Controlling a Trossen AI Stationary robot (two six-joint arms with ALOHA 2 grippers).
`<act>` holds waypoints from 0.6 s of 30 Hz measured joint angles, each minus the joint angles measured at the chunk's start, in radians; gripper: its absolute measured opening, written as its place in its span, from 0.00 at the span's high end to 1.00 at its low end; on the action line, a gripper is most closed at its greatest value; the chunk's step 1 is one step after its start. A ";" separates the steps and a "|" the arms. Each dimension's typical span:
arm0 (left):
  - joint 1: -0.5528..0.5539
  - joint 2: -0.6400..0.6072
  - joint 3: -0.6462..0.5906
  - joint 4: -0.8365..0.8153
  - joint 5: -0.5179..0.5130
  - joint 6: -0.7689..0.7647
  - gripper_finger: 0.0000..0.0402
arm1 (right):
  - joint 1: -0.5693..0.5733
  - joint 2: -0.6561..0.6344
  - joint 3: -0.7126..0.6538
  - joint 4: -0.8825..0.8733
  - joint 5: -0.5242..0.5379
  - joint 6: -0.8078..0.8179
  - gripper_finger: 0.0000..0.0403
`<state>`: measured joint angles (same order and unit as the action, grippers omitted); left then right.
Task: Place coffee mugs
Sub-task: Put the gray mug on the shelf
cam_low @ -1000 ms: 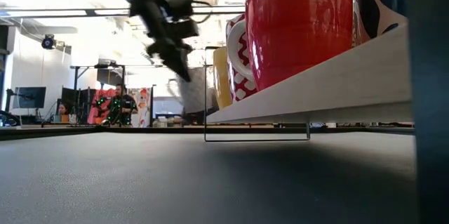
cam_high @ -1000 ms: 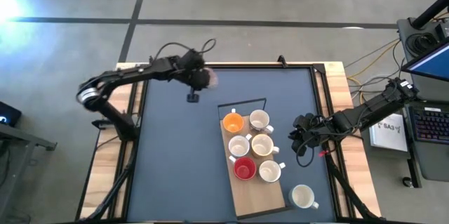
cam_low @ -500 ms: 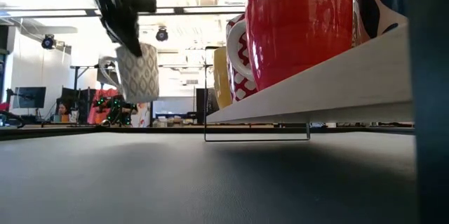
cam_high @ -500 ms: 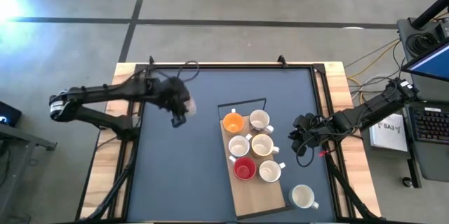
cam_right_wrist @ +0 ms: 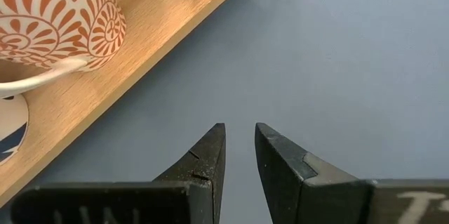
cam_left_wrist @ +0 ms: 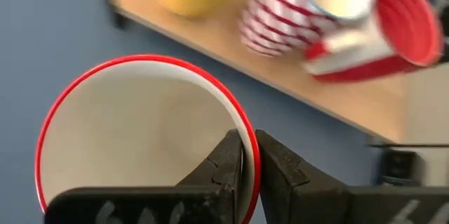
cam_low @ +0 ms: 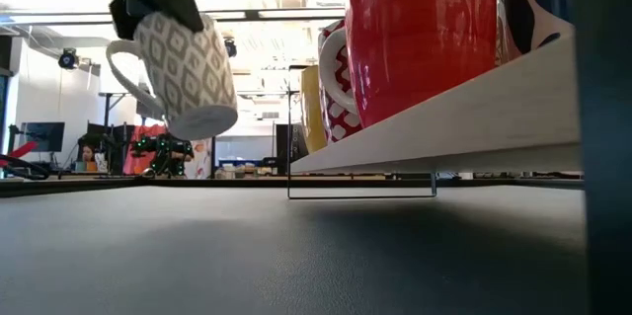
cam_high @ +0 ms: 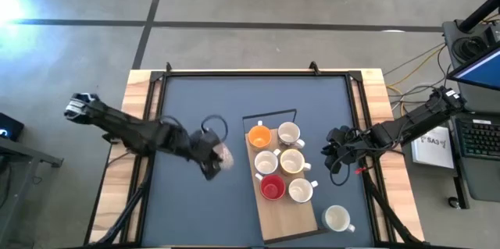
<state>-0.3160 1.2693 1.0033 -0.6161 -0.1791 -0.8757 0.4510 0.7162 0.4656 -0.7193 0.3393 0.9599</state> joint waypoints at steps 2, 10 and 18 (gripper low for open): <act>-0.053 0.051 0.022 0.026 -0.010 -0.054 0.96 | 0.000 0.000 0.000 0.000 0.000 -0.001 0.83; -0.195 0.305 0.352 -0.258 -0.048 -0.045 0.96 | 0.000 0.000 0.000 0.000 0.000 0.000 0.83; -0.269 0.400 0.513 -0.298 -0.098 0.044 0.97 | 0.000 0.000 0.000 0.000 0.000 0.000 0.83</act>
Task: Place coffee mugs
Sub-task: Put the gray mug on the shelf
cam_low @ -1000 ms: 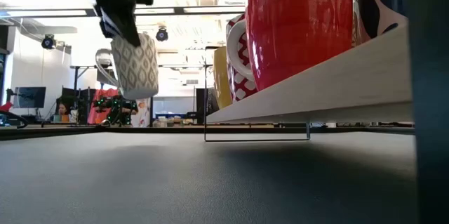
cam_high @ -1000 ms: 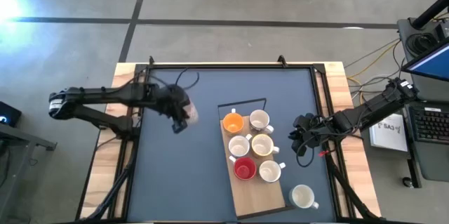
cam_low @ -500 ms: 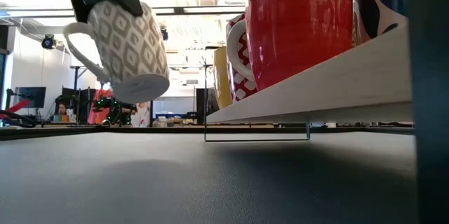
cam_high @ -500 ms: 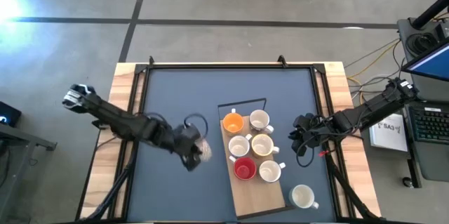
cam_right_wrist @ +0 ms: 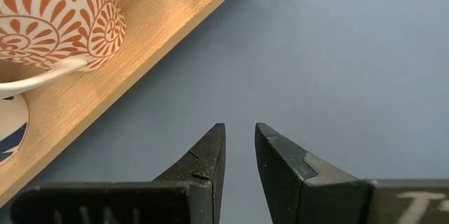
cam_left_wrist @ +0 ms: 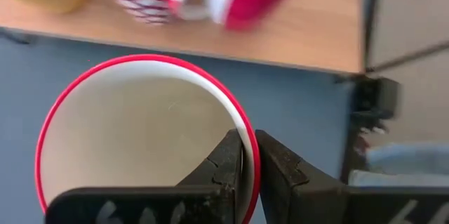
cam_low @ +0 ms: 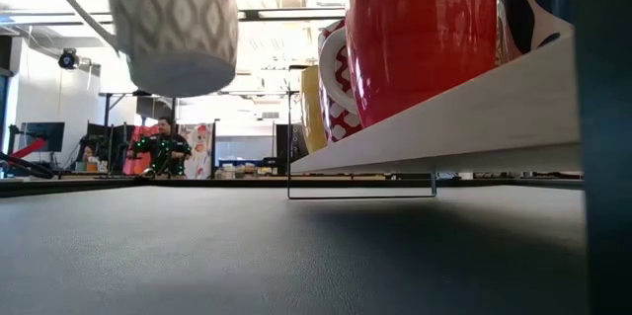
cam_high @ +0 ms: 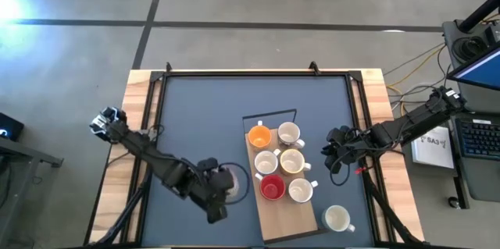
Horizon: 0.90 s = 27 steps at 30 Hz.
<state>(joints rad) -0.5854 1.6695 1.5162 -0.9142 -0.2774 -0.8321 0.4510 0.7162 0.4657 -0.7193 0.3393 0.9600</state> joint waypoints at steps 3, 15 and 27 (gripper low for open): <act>-0.012 0.000 0.001 0.048 0.026 0.029 0.97 | 0.000 0.000 0.000 0.000 0.000 0.000 0.83; -0.027 0.026 0.001 0.135 0.138 0.393 0.97 | 0.000 0.000 0.000 0.000 0.000 0.000 0.83; -0.031 0.104 0.028 0.172 0.159 0.544 0.97 | 0.000 0.000 0.000 0.000 0.000 0.000 0.83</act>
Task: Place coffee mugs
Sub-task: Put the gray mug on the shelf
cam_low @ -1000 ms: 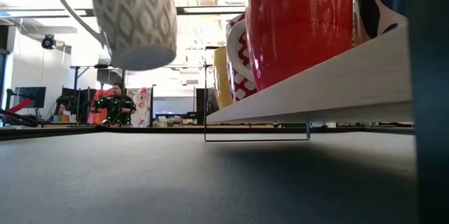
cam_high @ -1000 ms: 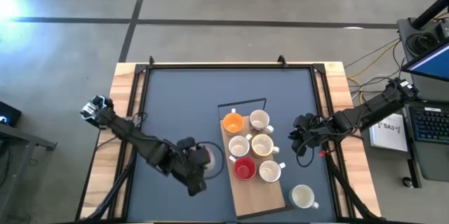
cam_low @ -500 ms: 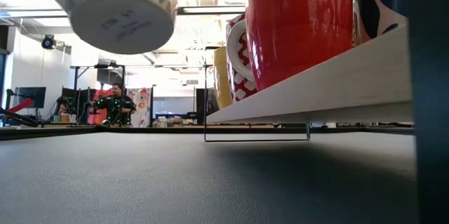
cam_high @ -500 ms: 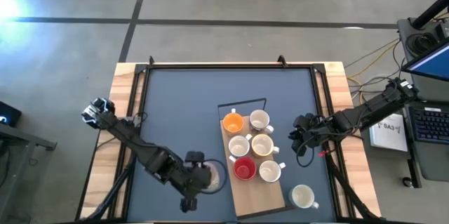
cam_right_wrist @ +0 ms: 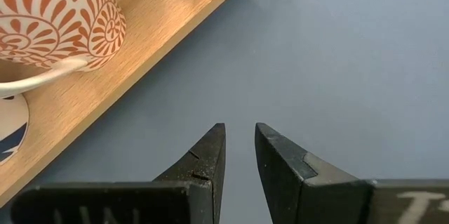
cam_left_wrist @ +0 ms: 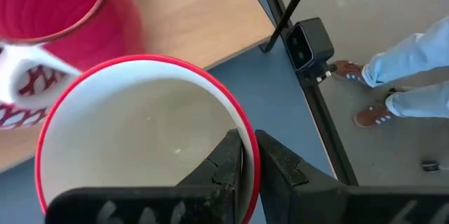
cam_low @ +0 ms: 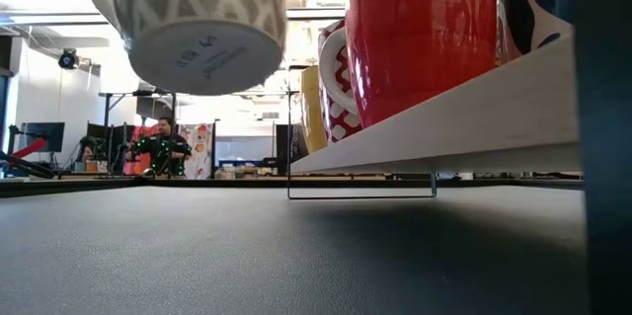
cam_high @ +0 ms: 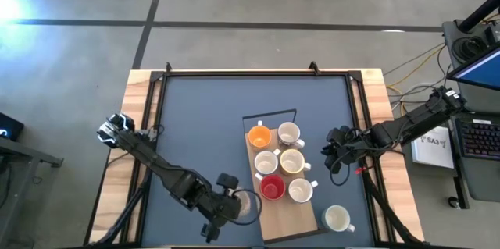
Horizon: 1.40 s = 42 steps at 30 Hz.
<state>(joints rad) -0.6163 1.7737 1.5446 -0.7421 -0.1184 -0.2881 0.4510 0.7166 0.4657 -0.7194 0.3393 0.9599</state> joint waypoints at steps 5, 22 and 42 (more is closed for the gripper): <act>0.001 0.054 0.043 0.003 0.000 0.028 0.97 | 0.000 0.000 0.000 0.000 0.000 0.000 0.83; -0.009 0.167 0.199 0.002 0.002 0.116 0.97 | 0.000 0.000 0.000 0.000 0.000 0.000 0.83; 0.004 0.320 0.401 -0.069 0.036 0.254 0.96 | 0.000 0.000 0.000 0.000 0.000 0.000 0.83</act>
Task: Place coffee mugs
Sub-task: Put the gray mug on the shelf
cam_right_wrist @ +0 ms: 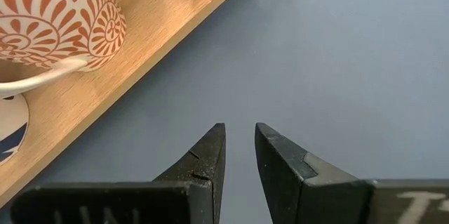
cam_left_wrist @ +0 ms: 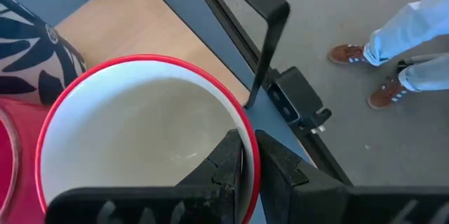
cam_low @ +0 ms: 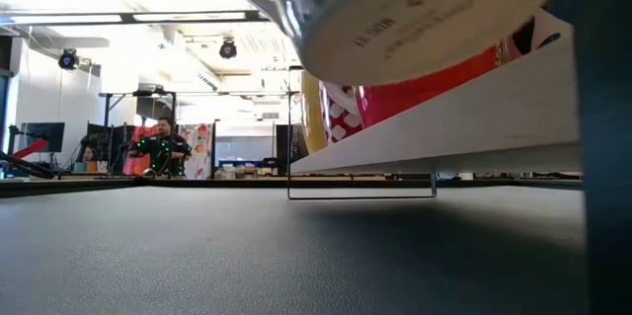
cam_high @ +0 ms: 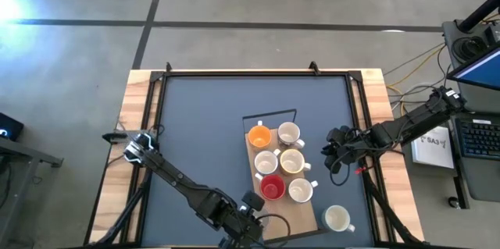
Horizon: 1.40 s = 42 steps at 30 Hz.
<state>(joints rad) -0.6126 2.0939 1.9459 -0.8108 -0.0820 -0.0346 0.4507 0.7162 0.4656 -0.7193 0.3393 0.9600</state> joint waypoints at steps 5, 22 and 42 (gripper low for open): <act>0.011 0.049 0.071 -0.042 0.014 0.002 0.96 | 0.000 0.000 0.000 0.000 0.000 0.000 0.83; 0.028 0.146 0.245 -0.142 0.022 0.037 0.96 | 0.000 0.000 0.000 0.000 0.000 0.000 0.83; 0.038 0.146 0.195 -0.068 0.027 0.077 0.93 | 0.000 0.000 0.000 0.000 0.000 0.000 0.83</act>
<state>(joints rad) -0.5747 2.2398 2.1410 -0.8792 -0.0548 0.0428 0.4511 0.7162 0.4656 -0.7193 0.3390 0.9600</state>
